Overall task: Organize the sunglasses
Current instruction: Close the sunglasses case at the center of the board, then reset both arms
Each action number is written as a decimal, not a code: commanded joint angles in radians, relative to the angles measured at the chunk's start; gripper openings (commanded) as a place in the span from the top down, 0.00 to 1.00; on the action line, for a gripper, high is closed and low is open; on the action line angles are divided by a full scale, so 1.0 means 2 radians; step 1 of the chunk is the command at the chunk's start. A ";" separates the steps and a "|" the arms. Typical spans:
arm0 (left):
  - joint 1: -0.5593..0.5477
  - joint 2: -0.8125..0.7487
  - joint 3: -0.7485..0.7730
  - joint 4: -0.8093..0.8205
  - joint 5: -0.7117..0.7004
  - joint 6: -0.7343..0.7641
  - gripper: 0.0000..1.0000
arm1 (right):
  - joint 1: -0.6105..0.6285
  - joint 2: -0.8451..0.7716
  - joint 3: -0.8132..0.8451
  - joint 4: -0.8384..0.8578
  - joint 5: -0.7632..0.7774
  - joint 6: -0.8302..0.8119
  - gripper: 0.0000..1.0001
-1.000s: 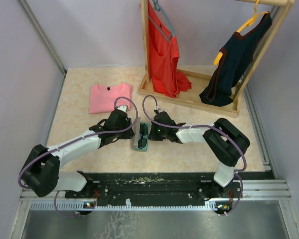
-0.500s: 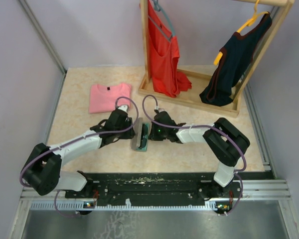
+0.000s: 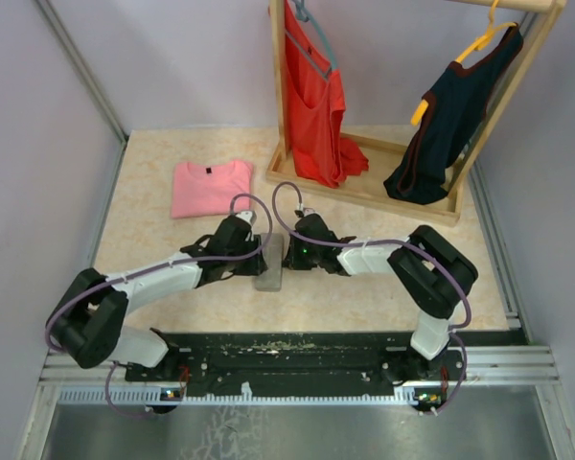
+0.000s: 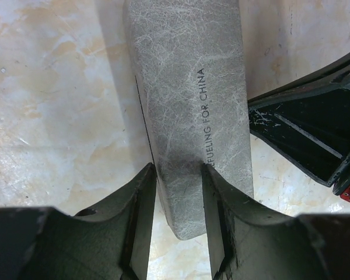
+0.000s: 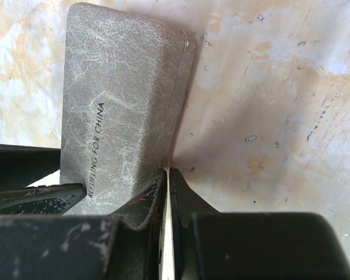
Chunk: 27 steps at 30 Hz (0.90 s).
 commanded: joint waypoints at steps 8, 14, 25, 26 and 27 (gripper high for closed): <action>0.002 -0.057 0.021 -0.014 -0.017 0.017 0.55 | 0.000 -0.092 -0.002 -0.030 0.081 -0.035 0.87; 0.005 -0.139 0.047 -0.031 -0.027 0.031 0.50 | -0.001 -0.215 -0.009 -0.057 0.128 -0.128 0.82; 0.005 -0.319 0.027 -0.026 -0.098 0.078 0.26 | -0.002 -0.531 -0.056 -0.165 0.216 -0.253 0.64; 0.005 -0.336 0.027 -0.035 -0.103 0.078 0.24 | -0.003 -0.555 -0.060 -0.176 0.220 -0.253 0.60; 0.005 -0.347 0.026 -0.045 -0.106 0.078 0.23 | -0.002 -0.581 -0.065 -0.185 0.221 -0.251 0.57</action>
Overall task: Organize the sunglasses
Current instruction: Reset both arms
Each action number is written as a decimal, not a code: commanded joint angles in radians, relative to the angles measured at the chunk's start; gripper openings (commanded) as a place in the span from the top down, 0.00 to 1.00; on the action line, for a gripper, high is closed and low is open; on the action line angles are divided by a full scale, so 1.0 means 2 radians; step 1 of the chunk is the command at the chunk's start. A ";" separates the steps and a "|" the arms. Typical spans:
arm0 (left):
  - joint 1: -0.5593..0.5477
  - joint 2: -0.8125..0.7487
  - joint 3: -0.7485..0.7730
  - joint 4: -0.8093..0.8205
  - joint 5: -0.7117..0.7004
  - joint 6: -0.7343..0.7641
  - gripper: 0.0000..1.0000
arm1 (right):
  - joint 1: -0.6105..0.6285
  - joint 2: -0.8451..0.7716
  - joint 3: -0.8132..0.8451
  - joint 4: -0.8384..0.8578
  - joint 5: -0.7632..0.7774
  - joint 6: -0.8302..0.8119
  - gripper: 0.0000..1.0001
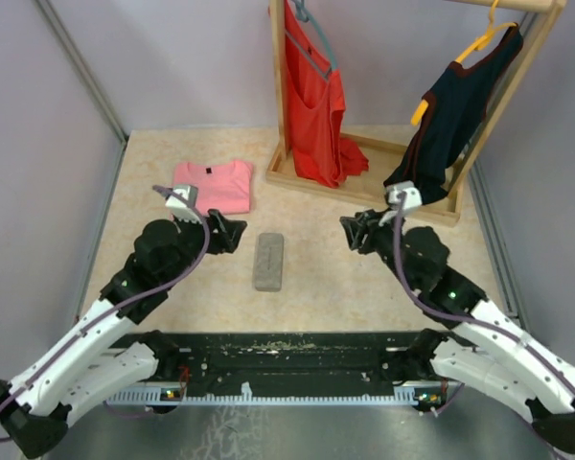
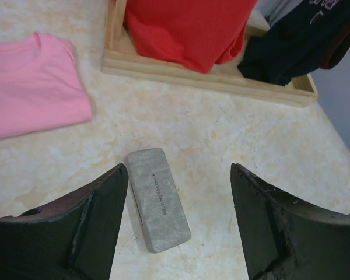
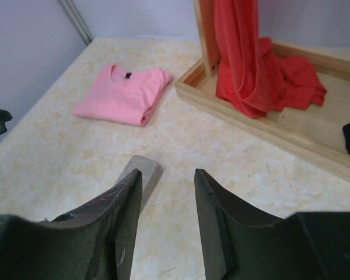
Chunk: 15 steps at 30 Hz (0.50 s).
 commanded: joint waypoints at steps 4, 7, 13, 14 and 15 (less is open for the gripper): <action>0.002 -0.085 -0.024 -0.054 -0.048 0.010 0.16 | -0.002 -0.175 -0.049 -0.075 0.023 -0.014 0.44; 0.002 -0.121 -0.041 -0.085 -0.074 -0.021 0.01 | -0.002 -0.245 -0.082 -0.088 0.035 0.008 0.36; 0.001 -0.181 -0.089 -0.100 -0.075 -0.067 0.00 | -0.002 -0.341 -0.115 -0.138 0.084 0.042 0.15; 0.001 -0.185 -0.092 -0.107 -0.076 -0.076 0.00 | -0.002 -0.348 -0.115 -0.143 0.089 0.048 0.14; 0.001 -0.190 -0.097 -0.113 -0.079 -0.080 0.00 | -0.002 -0.353 -0.116 -0.142 0.091 0.051 0.13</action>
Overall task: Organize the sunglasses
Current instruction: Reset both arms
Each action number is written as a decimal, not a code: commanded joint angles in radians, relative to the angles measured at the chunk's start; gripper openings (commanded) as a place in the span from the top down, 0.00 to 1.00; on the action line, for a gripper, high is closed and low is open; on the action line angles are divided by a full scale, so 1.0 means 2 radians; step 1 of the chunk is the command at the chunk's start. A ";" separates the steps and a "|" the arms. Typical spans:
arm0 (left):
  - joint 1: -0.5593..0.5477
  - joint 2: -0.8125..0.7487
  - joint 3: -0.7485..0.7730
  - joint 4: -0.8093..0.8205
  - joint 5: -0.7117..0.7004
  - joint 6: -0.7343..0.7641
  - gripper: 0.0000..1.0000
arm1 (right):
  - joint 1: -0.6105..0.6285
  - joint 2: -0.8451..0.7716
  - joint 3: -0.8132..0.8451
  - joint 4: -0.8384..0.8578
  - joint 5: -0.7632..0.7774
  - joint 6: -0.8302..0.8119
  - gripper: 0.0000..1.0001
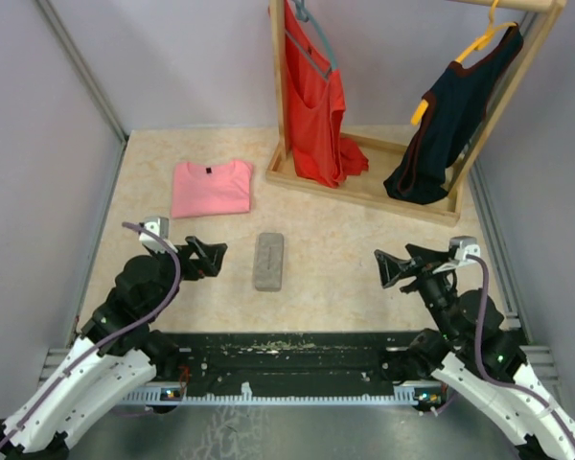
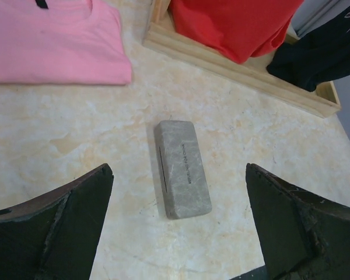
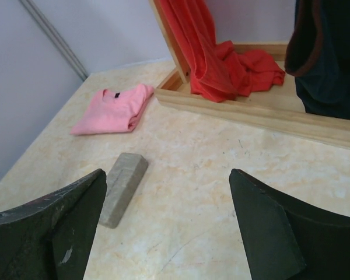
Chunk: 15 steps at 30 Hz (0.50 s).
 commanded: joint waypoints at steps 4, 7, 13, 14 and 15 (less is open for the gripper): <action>0.001 -0.027 -0.029 -0.043 -0.021 -0.050 0.00 | -0.002 -0.025 0.003 -0.021 0.035 0.029 0.10; 0.001 -0.033 -0.032 -0.058 -0.024 -0.055 0.00 | -0.002 -0.021 0.000 -0.020 0.033 0.029 0.09; 0.001 -0.033 -0.039 -0.056 -0.028 -0.055 0.00 | -0.002 -0.019 -0.008 -0.012 0.031 0.030 0.09; 0.001 -0.029 -0.038 -0.056 -0.029 -0.055 0.00 | -0.002 -0.017 -0.009 -0.012 0.031 0.030 0.09; 0.001 -0.027 -0.036 -0.057 -0.030 -0.057 0.00 | -0.002 -0.016 -0.008 -0.011 0.031 0.030 0.09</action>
